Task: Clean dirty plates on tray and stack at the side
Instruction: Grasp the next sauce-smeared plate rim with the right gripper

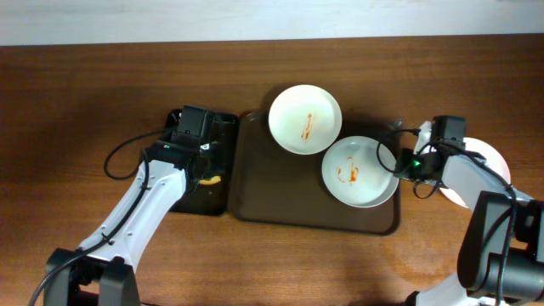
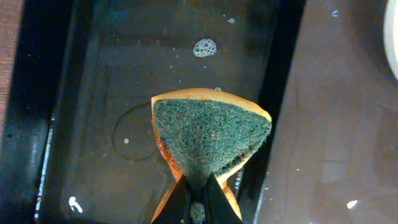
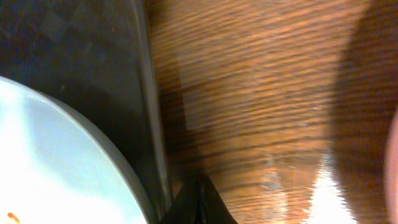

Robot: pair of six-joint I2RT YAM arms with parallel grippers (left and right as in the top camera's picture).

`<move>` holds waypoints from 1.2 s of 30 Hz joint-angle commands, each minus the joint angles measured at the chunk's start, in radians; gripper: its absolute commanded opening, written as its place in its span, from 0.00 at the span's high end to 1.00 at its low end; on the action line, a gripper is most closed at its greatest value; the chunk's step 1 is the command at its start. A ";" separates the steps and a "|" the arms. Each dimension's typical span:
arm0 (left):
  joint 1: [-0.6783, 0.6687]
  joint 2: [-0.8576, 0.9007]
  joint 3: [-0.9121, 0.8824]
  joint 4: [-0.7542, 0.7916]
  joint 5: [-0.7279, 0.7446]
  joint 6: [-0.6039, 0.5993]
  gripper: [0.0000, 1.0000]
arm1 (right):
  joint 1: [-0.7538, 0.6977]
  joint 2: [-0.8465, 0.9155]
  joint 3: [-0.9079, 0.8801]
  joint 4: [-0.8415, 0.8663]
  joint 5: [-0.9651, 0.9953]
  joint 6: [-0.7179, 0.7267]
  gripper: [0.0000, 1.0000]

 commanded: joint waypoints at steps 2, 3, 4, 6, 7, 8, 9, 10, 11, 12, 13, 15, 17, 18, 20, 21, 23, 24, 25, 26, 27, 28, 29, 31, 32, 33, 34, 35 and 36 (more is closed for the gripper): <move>0.005 0.007 0.001 0.001 0.008 0.012 1.00 | 0.074 0.006 0.017 0.034 -0.026 -0.001 0.96; 0.005 0.007 0.001 0.001 0.008 0.012 1.00 | 0.088 0.006 0.017 0.038 -0.026 -0.002 0.96; 0.005 0.007 0.001 0.001 0.008 0.012 1.00 | 0.105 0.006 0.017 0.042 -0.026 -0.001 0.96; 0.005 0.007 0.001 0.001 0.008 0.012 1.00 | 0.124 0.006 0.017 0.048 -0.026 -0.001 0.96; 0.005 0.007 0.001 0.001 0.008 0.012 1.00 | 0.130 0.006 0.017 0.051 -0.025 -0.001 0.96; 0.005 0.007 0.001 0.001 0.008 0.012 1.00 | 0.132 0.006 0.017 0.052 -0.025 -0.001 0.96; 0.005 0.007 0.001 0.001 0.008 0.012 1.00 | 0.132 0.006 0.017 0.052 -0.026 -0.001 0.96; 0.005 0.007 0.001 0.001 0.011 0.012 1.00 | 0.132 0.006 0.017 0.051 -0.026 -0.001 0.96; 0.005 0.007 0.001 0.002 0.012 0.012 1.00 | 0.132 0.006 0.017 0.050 -0.034 -0.001 0.96; 0.005 0.007 0.001 0.002 0.012 0.012 1.00 | 0.132 0.002 0.017 0.043 -0.033 -0.001 0.91; 0.005 0.007 0.001 0.003 0.015 0.012 1.00 | 0.129 -0.011 0.020 0.029 -0.032 -0.001 0.88; 0.005 0.007 0.001 0.016 0.070 0.022 1.00 | 0.119 -0.064 0.053 -0.039 -0.027 -0.001 0.77; 0.005 0.007 0.001 0.042 0.132 0.066 1.00 | 0.111 -0.116 0.098 -0.124 -0.009 0.007 0.76; 0.005 0.007 0.001 0.057 0.154 0.073 1.00 | 0.110 -0.142 0.119 -0.173 -0.010 0.007 0.76; -0.004 0.007 0.001 0.085 0.175 0.073 1.00 | 0.111 -0.175 0.137 -0.280 -0.093 0.011 0.76; -0.007 0.007 0.001 0.091 0.185 0.072 1.00 | 0.111 -0.172 0.136 -0.324 -0.127 0.011 0.76; -0.022 0.007 0.001 0.105 0.203 0.073 1.00 | 0.114 -0.153 0.116 -0.385 -0.141 0.070 0.76; -0.032 0.007 0.001 0.114 0.212 0.078 1.00 | 0.119 -0.145 0.095 -0.386 -0.143 0.103 0.76; -0.050 0.007 0.001 0.143 0.253 0.114 1.00 | 0.127 -0.134 0.068 -0.383 -0.145 0.123 0.76; -0.062 0.007 0.001 0.162 0.272 0.127 1.00 | 0.133 -0.126 0.051 -0.376 -0.144 0.131 0.76; -0.080 0.007 0.001 0.184 0.281 0.129 1.00 | 0.142 -0.116 0.026 -0.360 -0.148 0.163 0.76; -0.092 0.007 0.001 0.200 0.281 0.129 1.00 | 0.152 -0.105 0.007 -0.343 -0.150 0.182 0.76; -0.105 0.007 0.001 0.213 0.281 0.129 1.00 | 0.164 -0.093 -0.003 -0.333 -0.155 0.185 0.76; -0.119 0.007 0.001 0.220 0.281 0.129 1.00 | 0.207 -0.060 -0.008 -0.312 -0.166 0.192 0.76; -0.120 0.007 0.001 0.220 0.281 0.129 1.00 | 0.220 -0.051 -0.008 -0.301 -0.162 0.192 0.76; -0.122 0.007 0.001 0.220 0.281 0.129 1.00 | 0.230 -0.046 -0.008 -0.292 -0.162 0.195 0.77; -0.122 0.007 0.001 0.220 0.281 0.129 1.00 | 0.238 -0.040 -0.008 -0.283 -0.154 0.212 0.80; -0.122 0.007 0.001 0.220 0.281 0.129 1.00 | 0.251 -0.030 -0.008 -0.275 -0.127 0.254 0.88; -0.122 0.007 0.001 0.220 0.281 0.129 1.00 | 0.268 -0.020 -0.008 -0.262 -0.109 0.274 0.96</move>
